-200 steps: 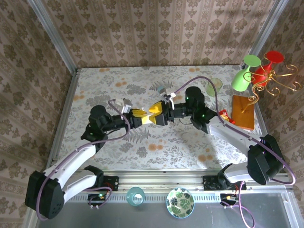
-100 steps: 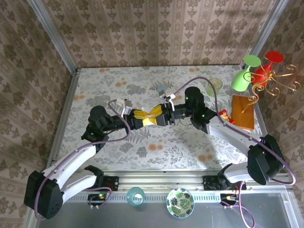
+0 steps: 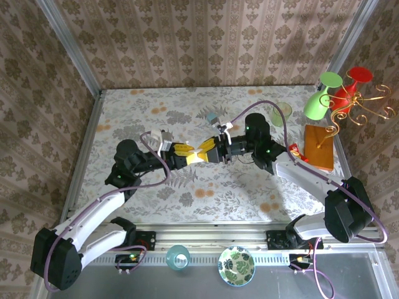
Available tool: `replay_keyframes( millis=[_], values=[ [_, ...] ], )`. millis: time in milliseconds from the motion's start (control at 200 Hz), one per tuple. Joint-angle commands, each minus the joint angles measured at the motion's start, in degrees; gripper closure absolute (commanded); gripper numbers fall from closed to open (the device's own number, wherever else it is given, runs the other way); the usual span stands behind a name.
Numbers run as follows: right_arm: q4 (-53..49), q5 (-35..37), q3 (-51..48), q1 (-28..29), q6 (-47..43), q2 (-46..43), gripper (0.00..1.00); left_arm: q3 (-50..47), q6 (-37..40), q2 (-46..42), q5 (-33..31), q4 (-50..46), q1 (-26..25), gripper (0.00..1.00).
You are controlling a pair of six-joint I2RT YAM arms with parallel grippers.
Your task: Insert wireless bluetooth earbuds into charging case
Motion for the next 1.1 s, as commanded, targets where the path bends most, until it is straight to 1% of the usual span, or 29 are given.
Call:
replay_keyframes(
  millis=[0, 35, 75, 105, 260, 300, 420, 555, 700, 890, 1095],
  values=[
    [2.0, -0.8, -0.8, -0.1, 0.4, -1.3, 0.81, 0.7, 1.3, -0.1, -0.4, 2.0, 0.2, 0.92],
    [1.9, -0.6, -0.8, -0.1, 0.3, -1.5, 0.81, 0.7, 1.3, 0.0, -0.6, 2.1, 0.2, 0.83],
    [1.8, -0.3, -0.8, -0.1, -0.1, -1.7, 0.82, 0.7, 1.3, 0.1, -0.7, 1.9, 0.2, 0.69],
    [1.5, 0.1, -0.8, -0.1, -0.4, -2.0, 0.83, 0.7, 1.6, 0.2, -0.7, 1.6, 0.2, 0.62],
    [1.2, 1.2, -0.8, -0.1, -1.5, -3.2, 0.84, 0.5, 3.5, 0.7, -0.4, 0.4, 0.1, 0.39],
    [1.3, 1.5, -0.7, -0.2, -1.6, -3.4, 0.84, 0.2, 3.8, 0.7, -0.1, 0.6, 0.0, 0.37],
    [1.4, 2.4, -0.6, -0.2, -2.0, -4.0, 0.84, -0.4, 4.3, 0.8, 0.3, 1.6, -0.2, 0.36],
    [1.9, 2.3, -0.5, -0.2, -1.9, -4.1, 0.84, -1.7, 4.7, 0.7, 0.2, 5.0, -0.7, 0.37],
    [3.0, 2.2, -0.7, -0.2, -1.3, -4.0, 0.85, -2.6, 5.4, 1.4, -0.3, 8.1, -1.8, 0.48],
    [4.4, 2.2, -1.0, -0.1, -0.3, -4.0, 0.85, -2.3, 5.1, 3.6, 0.1, 10.8, -2.8, 0.55],
    [4.3, 2.3, -1.3, -0.2, -0.6, -4.0, 0.84, -2.2, 4.8, 4.4, 0.3, 11.8, -2.8, 0.71]
  ],
)
